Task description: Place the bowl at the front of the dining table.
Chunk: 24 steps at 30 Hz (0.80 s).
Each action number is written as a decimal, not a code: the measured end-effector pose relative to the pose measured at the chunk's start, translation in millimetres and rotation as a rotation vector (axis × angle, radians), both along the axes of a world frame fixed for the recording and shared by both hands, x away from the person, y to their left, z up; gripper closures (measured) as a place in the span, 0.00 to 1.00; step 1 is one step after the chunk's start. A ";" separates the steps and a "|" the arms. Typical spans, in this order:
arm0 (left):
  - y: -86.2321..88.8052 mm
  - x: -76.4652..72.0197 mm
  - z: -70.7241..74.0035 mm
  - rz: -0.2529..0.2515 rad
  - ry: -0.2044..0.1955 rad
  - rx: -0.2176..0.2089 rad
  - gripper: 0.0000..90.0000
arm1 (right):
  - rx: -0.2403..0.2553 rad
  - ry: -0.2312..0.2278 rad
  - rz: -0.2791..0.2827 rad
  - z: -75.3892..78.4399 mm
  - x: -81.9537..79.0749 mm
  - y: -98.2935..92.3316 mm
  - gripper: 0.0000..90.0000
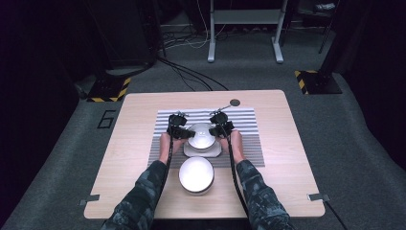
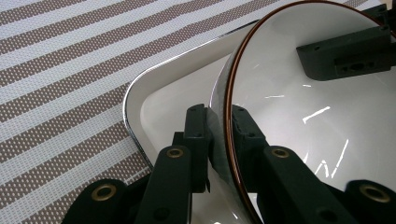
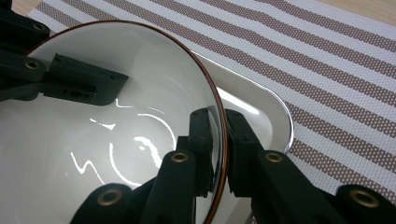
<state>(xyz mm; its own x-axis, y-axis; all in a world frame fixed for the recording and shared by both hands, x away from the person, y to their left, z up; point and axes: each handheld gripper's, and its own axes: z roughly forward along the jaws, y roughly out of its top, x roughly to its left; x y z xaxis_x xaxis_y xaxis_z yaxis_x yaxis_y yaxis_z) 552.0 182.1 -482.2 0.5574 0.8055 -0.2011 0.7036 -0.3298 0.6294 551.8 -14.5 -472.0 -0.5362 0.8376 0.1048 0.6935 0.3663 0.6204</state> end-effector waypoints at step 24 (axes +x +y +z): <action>6.3 -10.6 24.1 -0.015 -0.049 0.002 0.36 | 0.024 -0.048 0.033 14.3 -9.4 -6.0 0.42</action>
